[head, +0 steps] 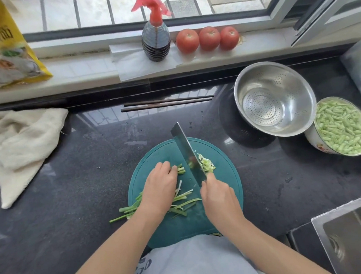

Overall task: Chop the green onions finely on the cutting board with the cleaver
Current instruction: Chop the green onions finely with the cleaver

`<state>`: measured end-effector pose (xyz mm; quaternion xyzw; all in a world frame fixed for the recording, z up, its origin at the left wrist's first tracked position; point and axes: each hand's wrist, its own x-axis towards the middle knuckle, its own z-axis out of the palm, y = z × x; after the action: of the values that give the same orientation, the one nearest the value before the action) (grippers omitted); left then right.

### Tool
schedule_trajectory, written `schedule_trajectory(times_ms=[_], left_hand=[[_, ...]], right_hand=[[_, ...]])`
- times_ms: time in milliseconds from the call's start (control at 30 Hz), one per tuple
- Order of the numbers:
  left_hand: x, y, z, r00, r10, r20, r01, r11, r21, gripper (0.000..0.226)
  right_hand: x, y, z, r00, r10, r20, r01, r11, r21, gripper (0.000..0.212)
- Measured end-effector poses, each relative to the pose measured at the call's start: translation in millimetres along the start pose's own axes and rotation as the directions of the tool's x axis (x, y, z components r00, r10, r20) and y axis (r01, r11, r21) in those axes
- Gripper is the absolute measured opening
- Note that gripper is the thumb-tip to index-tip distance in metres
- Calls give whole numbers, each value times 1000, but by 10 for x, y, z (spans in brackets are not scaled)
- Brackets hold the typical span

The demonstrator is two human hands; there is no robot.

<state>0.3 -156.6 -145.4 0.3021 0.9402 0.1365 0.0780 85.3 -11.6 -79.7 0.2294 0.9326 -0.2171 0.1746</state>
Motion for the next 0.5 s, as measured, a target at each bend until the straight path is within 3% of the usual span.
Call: schedule_trajectory(times_ms=[133,267,500], left_hand=[[39,32,-22,995,-96,-10,95,992,-89,32],[33,20,-65,997,-74,-14,72,991,-109,35],[9,-10,14,999,-29,19,31,994,-106,29]], right_hand=[[-100,-73,36,999,11,35,-12,1000,16,20],[-92,-180,76,995,46,85,-45,999,-16,18],[364,-352,100,1000,-24,-2,24,999,24,17]])
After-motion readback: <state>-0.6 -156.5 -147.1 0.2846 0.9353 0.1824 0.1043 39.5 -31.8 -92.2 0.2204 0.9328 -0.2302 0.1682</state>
